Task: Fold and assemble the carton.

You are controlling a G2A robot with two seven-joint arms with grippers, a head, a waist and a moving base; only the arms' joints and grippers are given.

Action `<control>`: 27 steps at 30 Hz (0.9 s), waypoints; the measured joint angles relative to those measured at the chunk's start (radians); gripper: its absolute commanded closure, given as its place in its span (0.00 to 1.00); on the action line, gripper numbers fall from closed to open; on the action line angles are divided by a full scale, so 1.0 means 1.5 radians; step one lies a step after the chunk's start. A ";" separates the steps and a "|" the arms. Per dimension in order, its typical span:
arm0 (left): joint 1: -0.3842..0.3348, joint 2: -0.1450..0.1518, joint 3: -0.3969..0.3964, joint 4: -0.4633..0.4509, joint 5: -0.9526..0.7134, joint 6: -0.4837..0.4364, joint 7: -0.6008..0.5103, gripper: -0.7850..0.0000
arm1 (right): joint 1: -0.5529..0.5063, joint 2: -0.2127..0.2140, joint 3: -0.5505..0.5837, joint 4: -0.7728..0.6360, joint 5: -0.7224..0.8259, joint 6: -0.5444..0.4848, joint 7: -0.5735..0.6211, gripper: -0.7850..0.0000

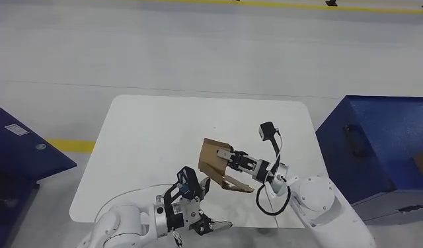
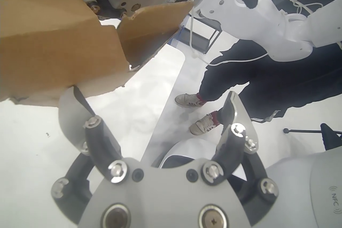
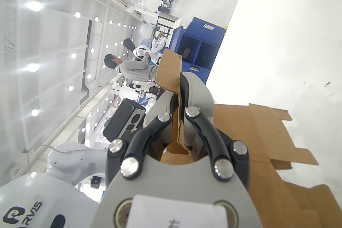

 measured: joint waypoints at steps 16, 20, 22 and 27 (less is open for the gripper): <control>-0.006 0.005 -0.006 0.008 -0.009 0.002 0.013 0.00 | 0.014 -0.005 0.009 0.018 0.016 0.007 0.014 1.00; -0.011 0.005 0.002 0.007 -0.009 0.002 0.011 0.00 | 0.014 -0.007 -0.003 0.014 0.021 0.017 0.020 1.00; -0.014 0.005 0.003 0.008 -0.007 0.006 0.013 0.00 | 0.018 -0.007 -0.001 0.020 0.010 0.035 0.015 1.00; -0.012 0.007 -0.006 0.011 -0.011 0.013 0.022 0.00 | 0.019 -0.006 0.000 0.020 -0.001 0.037 0.013 1.00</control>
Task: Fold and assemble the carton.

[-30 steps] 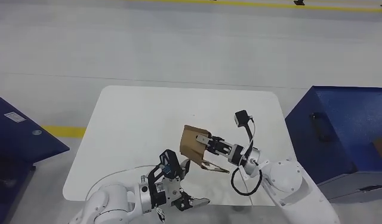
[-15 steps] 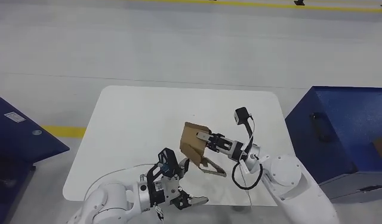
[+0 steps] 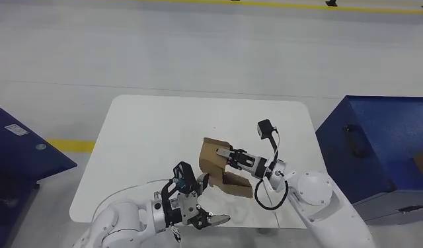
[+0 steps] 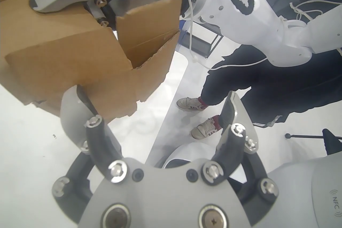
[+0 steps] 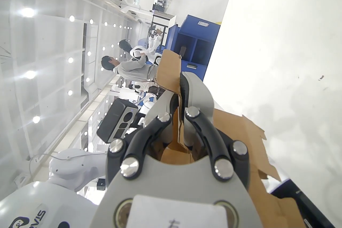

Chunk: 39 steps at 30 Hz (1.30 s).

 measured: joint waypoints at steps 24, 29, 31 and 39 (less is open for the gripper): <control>0.029 0.008 -0.075 -0.018 0.063 0.032 0.114 0.00 | 0.028 -0.019 0.098 0.150 0.465 0.143 -0.027 1.00; 0.026 0.008 -0.086 -0.024 0.083 0.050 0.134 0.00 | 0.026 -0.019 0.098 0.151 0.469 0.143 -0.029 1.00; 0.035 0.006 -0.090 -0.033 0.156 0.082 0.205 0.00 | 0.019 -0.022 0.100 0.152 0.508 0.152 -0.045 1.00; 0.095 -0.004 -0.045 0.005 0.516 0.234 0.616 0.00 | 0.022 -0.042 0.109 0.187 0.837 0.274 -0.156 1.00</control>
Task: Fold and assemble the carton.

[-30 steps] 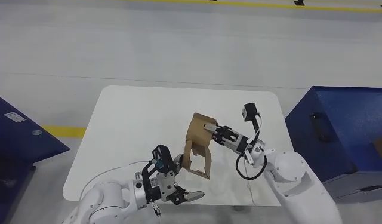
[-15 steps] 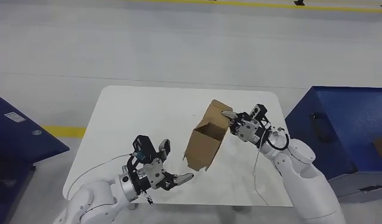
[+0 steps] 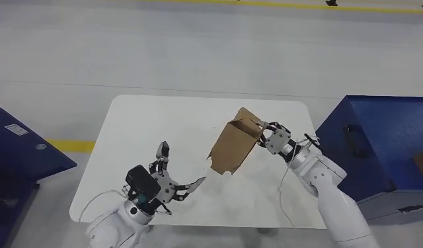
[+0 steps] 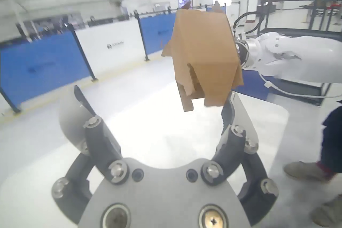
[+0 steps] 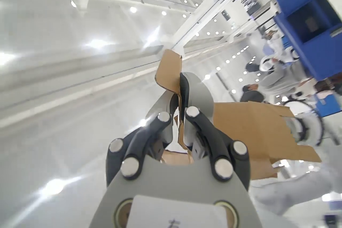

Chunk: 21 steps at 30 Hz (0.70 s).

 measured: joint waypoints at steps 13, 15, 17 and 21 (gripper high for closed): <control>-0.044 -0.030 0.093 0.079 0.149 0.230 0.109 0.00 | 0.006 -0.017 -0.053 -0.013 0.146 0.065 -0.099 1.00; -0.049 -0.034 0.098 0.077 0.134 0.233 0.113 0.00 | 0.006 -0.017 -0.056 -0.015 0.137 0.065 -0.100 1.00; -0.053 -0.036 0.099 0.078 0.129 0.235 0.112 0.00 | 0.006 -0.018 -0.058 -0.016 0.133 0.064 -0.098 1.00; -0.059 -0.040 0.103 0.074 0.119 0.230 0.106 0.00 | 0.005 -0.020 -0.061 -0.016 0.126 0.064 -0.095 1.00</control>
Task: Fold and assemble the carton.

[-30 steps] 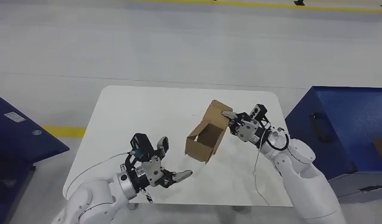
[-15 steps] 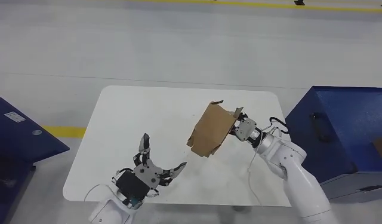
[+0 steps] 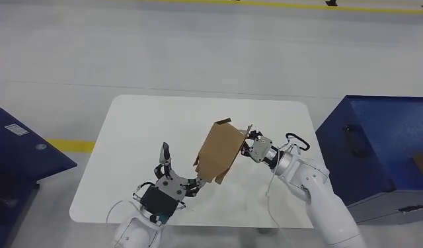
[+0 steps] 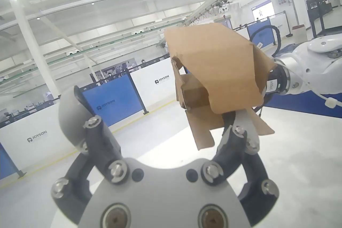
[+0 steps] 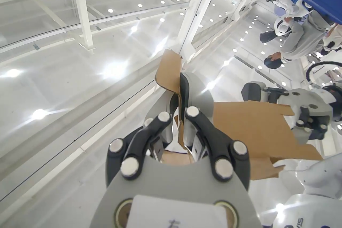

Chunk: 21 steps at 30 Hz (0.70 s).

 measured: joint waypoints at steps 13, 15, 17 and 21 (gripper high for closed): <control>-0.015 -0.016 0.024 0.008 0.010 0.020 0.013 0.58 | -0.009 -0.005 -0.006 -0.003 0.006 0.012 0.004 1.00; -0.014 -0.017 0.024 0.010 0.010 0.022 0.023 0.55 | -0.011 -0.006 -0.007 -0.001 0.013 0.014 0.002 1.00; -0.014 -0.018 0.023 0.012 0.011 0.022 0.024 0.51 | -0.012 -0.007 -0.007 0.002 0.026 0.017 -0.002 1.00; -0.012 -0.021 0.023 0.017 0.013 0.020 0.023 0.44 | -0.011 -0.009 -0.005 0.007 0.060 0.024 -0.011 1.00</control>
